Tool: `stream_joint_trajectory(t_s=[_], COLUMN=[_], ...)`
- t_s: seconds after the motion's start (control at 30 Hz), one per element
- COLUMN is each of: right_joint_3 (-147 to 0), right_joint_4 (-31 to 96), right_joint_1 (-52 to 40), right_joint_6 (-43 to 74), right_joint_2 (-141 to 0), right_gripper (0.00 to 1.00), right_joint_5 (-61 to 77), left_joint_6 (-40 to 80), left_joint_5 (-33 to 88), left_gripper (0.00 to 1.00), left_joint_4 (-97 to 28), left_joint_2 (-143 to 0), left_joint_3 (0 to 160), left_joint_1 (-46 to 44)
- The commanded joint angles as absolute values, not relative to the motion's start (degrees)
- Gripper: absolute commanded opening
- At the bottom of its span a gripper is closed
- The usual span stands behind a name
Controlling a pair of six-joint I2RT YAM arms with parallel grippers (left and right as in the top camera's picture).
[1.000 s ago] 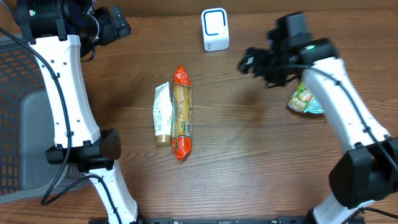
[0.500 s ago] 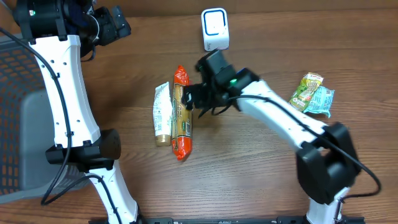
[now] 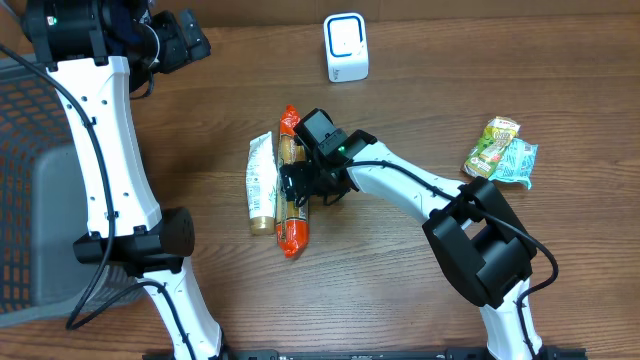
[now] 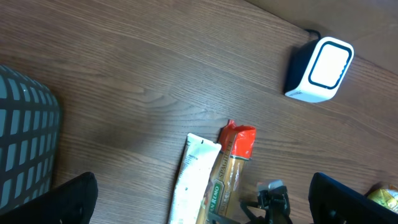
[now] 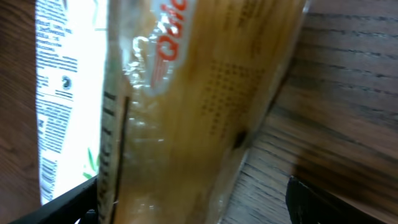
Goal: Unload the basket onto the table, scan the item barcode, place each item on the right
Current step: 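Reach the right gripper to the spaghetti pack and grasp it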
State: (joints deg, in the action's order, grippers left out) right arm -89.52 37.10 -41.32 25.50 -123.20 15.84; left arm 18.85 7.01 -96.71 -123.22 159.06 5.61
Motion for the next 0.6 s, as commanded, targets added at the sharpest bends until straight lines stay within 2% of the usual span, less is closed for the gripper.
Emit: stream_joint_trajectory(t_s=[0.0,0.2,0.3,0.4,0.47,0.57], right_joint_3=[-89.30,-89.30,-89.30,-89.30,-89.32,-89.34], right_joint_4=[36.05,34.41,33.50,33.54,33.80,34.50], right_joint_1=[-42.59,-44.69,-45.34,-45.36,-45.17,-44.27], right_joint_6=[25.71,25.96,27.42,28.32,28.32,28.27], right_joint_2=[-123.59,-125.49,-127.11,-127.48,-127.42,-127.31], right_gripper=[0.88,0.86,0.82,0.61,0.40,0.17], right_joint_5=[16.36,13.78,13.80,14.02,14.59,17.61], left_joint_6=[17.76,17.78,17.76,17.78,17.78,17.78], left_joint_5=[6.61,6.61,6.63,6.63,6.63,6.61], left_gripper=[1.00,1.00,1.00,1.00,1.00,0.99], left_joint_4=[-96.79,-96.79,-96.79,-96.79,-96.79,-96.79], left_joint_2=[-121.73,-121.73,-121.73,-121.73,-121.73,-121.73], left_joint_3=[159.15,159.15,159.15,159.15,159.15,159.15], left_joint_1=[5.21,5.23,5.23,5.21,5.21,5.23])
